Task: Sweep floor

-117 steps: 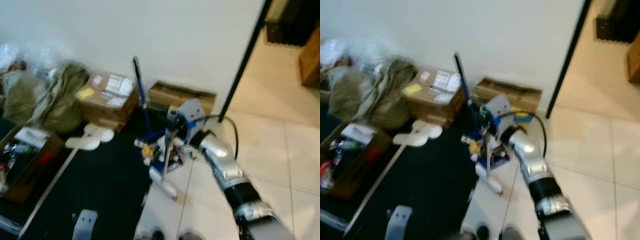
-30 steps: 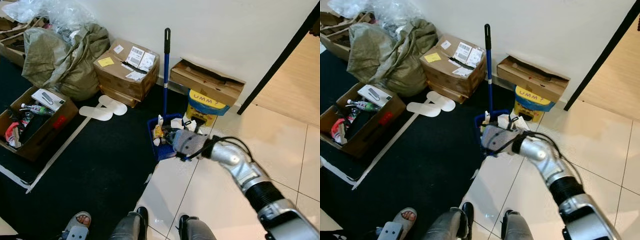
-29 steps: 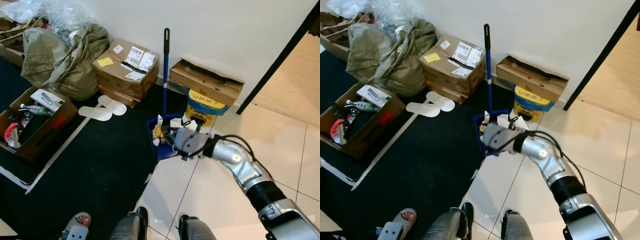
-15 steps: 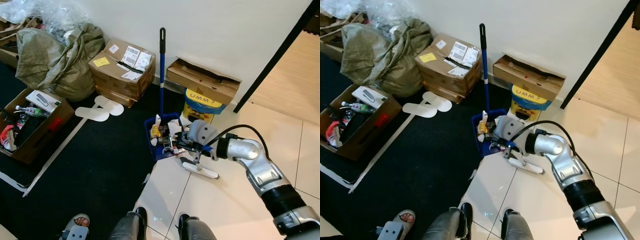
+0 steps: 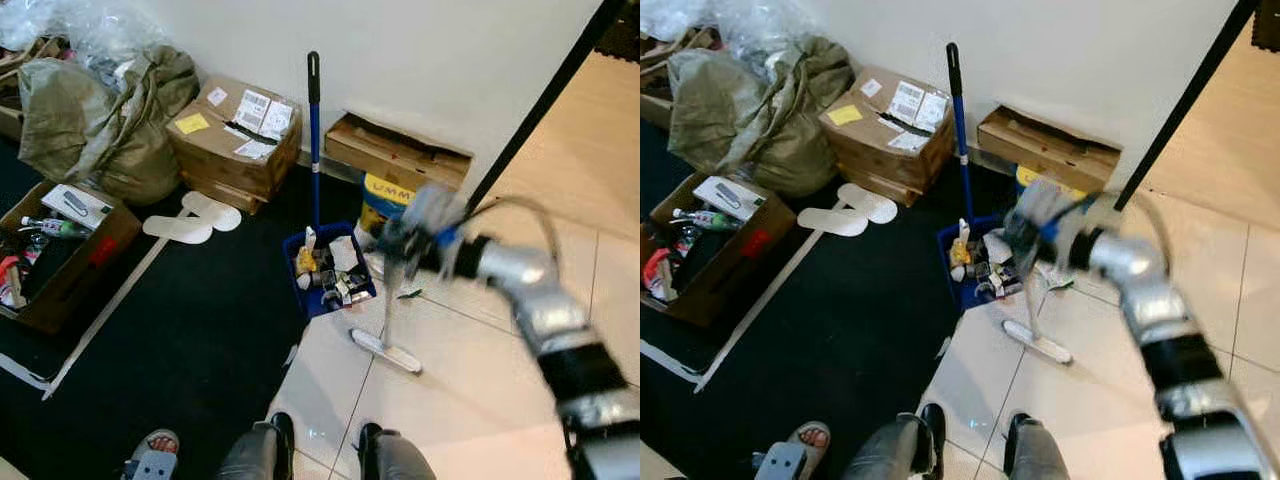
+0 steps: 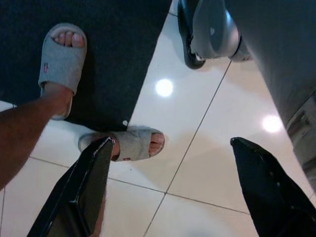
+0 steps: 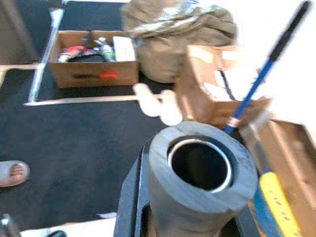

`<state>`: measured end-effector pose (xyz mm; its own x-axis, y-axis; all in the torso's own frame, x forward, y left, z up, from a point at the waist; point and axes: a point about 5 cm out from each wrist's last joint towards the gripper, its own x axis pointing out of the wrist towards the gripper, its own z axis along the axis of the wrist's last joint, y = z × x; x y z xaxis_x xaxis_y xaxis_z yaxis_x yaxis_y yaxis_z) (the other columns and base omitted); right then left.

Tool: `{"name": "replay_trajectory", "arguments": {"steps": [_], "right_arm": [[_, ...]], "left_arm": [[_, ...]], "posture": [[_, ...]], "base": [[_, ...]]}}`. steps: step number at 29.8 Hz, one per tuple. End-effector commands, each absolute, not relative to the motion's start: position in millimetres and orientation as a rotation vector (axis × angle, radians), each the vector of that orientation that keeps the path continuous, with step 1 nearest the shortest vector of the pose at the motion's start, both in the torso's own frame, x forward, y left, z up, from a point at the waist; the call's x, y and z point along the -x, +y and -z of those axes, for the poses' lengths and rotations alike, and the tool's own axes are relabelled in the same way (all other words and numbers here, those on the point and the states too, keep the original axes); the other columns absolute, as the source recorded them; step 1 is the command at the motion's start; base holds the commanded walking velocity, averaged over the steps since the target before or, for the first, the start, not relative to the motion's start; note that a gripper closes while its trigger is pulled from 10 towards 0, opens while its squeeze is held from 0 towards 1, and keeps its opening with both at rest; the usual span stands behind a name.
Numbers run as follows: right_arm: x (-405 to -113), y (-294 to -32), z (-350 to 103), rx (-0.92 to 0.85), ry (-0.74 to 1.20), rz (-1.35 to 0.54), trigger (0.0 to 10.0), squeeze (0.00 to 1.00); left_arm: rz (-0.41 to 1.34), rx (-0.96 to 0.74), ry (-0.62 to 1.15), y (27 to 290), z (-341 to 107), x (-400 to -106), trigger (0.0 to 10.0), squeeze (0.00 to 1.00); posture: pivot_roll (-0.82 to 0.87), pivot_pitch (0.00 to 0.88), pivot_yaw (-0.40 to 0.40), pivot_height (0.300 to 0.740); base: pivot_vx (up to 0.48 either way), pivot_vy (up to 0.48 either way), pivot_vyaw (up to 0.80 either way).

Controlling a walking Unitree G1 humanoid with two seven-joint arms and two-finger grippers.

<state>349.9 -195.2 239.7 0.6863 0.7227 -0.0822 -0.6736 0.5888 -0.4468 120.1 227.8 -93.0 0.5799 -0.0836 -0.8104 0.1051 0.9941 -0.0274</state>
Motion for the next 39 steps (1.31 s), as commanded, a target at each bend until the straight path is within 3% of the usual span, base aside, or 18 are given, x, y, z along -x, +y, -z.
{"name": "replay_trajectory", "arguments": {"steps": [1, 9, 19, 30, 39], "right_arm": [[-350.1, -204.2, -247.5, 0.491, -0.119, -0.787, 10.0, 0.0], [-359.8, -225.6, -284.9, 0.556, -0.208, -0.609, 10.0, 0.0], [-369.6, -225.7, -300.8, 0.519, -0.263, -0.526, 10.0, 0.0], [-379.9, -197.5, -295.6, 0.439, -0.437, -0.48, 10.0, 0.0], [-383.3, -167.6, -284.0, 0.498, -0.505, -0.512, 10.0, 0.0]], "left_arm": [[0.097, -0.023, 1.022, 232.9, 98.9, -98.4, 10.0, 0.0], [0.096, -0.025, 1.036, 231.0, 100.6, -94.4, 10.0, 0.0], [0.105, -0.022, 1.04, 220.3, 102.8, -97.5, 10.0, 0.0], [0.112, -0.023, 1.054, 214.1, 106.1, -87.9, 10.0, 0.0], [0.103, -0.03, 1.074, 218.6, 107.8, -68.7, 10.0, 0.0]], "posture": [[-0.04, 0.369, 0.065, 0.74], [-0.04, 0.362, 0.065, 0.74], [-0.03, 0.361, 0.068, 0.74], [-0.01, 0.396, 0.083, 0.74], [0.0, 0.42, 0.087, 0.74]], "base": [[0.0, 0.0, 0.0], [0.0, 0.0, 0.0], [0.0, 0.0, 0.0], [0.0, 0.0, 0.0], [0.0, 0.0, 0.0]]}}
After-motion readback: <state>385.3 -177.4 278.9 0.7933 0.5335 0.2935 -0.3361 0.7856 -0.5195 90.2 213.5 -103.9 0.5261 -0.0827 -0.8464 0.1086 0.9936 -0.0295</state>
